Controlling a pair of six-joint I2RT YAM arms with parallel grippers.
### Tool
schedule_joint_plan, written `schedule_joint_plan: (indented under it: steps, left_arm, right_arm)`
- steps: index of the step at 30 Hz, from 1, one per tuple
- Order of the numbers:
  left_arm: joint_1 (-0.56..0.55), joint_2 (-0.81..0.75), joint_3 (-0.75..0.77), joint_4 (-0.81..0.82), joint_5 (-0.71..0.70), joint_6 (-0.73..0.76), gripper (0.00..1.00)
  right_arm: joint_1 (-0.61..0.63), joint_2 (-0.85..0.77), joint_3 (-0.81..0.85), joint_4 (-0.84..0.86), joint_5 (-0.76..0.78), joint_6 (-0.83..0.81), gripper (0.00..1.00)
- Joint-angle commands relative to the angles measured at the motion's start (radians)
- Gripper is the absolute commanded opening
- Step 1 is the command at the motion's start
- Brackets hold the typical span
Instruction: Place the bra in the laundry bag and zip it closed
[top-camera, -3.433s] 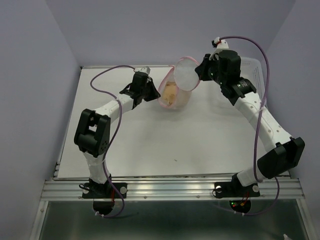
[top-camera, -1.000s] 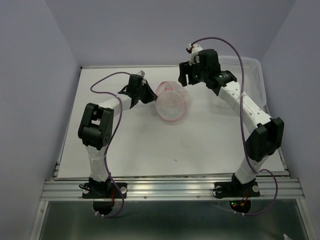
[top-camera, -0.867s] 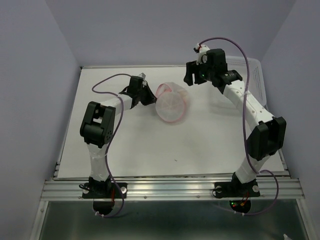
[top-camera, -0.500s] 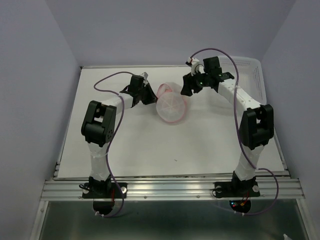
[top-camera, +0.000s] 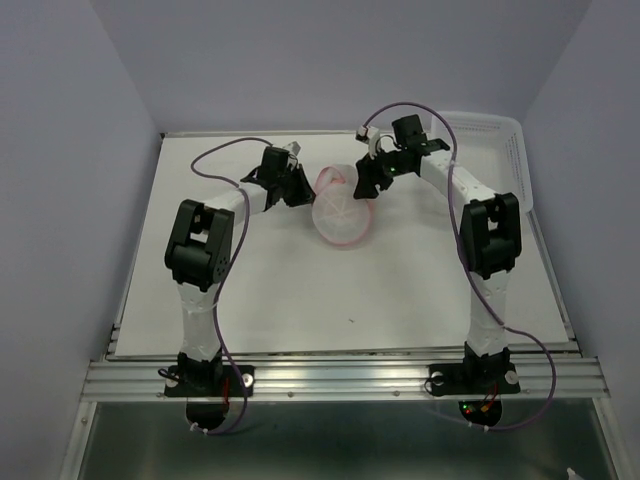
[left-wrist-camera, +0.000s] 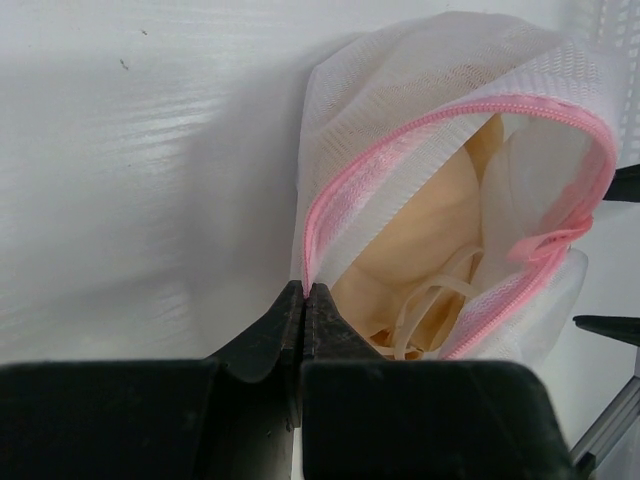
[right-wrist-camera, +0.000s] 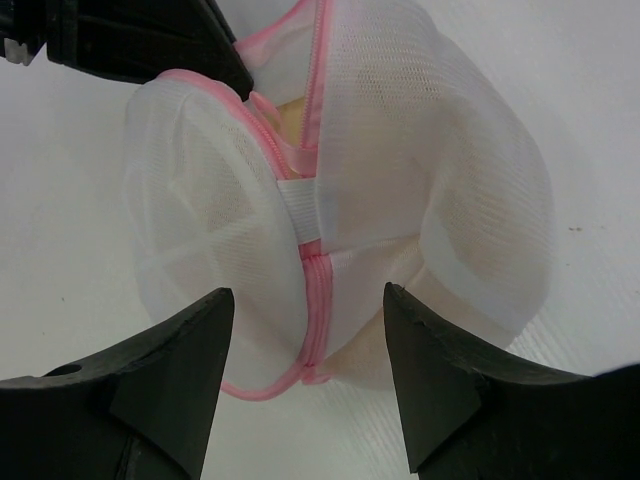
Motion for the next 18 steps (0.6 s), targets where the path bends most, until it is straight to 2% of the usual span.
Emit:
schedule_joint_plan:
  steps: [1,5,10,11,12,15,18]
  left_arm:
    - [0.002,0.017,0.062,-0.012,0.019,0.057,0.0]
    - [0.002,0.034,0.089,-0.029,0.019,0.087,0.0]
    - [0.002,0.037,0.108,-0.038,0.007,0.115,0.0]
    - [0.002,0.039,0.115,-0.041,0.002,0.12,0.0]
    - [0.002,0.04,0.115,-0.044,0.002,0.12,0.0]
    - [0.002,0.045,0.127,-0.044,-0.001,0.129,0.0]
    - [0.002,0.042,0.127,-0.044,-0.008,0.14,0.0]
  right_arm:
    - [-0.001,0.035,0.07,-0.069,-0.1,-0.068,0.67]
    - [-0.001,0.064,0.09,-0.107,-0.141,-0.08,0.67]
    - [-0.001,0.103,0.113,-0.111,-0.121,-0.063,0.66]
    - [-0.001,0.107,0.119,-0.111,-0.127,-0.054,0.6]
    - [-0.001,0.11,0.124,-0.112,-0.127,-0.054,0.6]
    - [-0.001,0.103,0.129,-0.111,-0.164,-0.048,0.32]
    - [-0.001,0.081,0.127,-0.106,-0.175,-0.027,0.18]
